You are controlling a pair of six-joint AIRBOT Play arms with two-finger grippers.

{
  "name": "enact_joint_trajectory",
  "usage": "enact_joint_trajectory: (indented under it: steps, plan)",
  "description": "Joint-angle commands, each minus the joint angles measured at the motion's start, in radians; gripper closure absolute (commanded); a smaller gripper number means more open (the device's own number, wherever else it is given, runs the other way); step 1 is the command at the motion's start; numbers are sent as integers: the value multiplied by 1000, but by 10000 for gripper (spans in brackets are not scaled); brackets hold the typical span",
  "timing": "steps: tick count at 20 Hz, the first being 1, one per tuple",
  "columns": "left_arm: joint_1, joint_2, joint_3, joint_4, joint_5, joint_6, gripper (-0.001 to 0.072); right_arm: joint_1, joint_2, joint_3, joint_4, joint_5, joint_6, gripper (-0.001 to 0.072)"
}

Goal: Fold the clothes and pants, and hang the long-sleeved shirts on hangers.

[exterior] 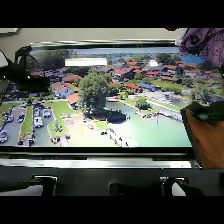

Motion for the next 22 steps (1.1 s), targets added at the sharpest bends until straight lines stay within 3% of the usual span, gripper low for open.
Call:
enact_joint_trajectory:
  steps: [1,5,11,22]
  plan:
    - [-36,208,-264,30,153,26,687,308,8,1,44,76,-61,675]
    - [-36,313,-332,31,177,29,686,488,8,1,34,78,-61,675]
    - [-36,321,-332,30,157,29,684,493,8,1,-38,95,-61,674]
    - [-36,321,-332,30,157,29,684,493,8,1,-37,95,-61,674]
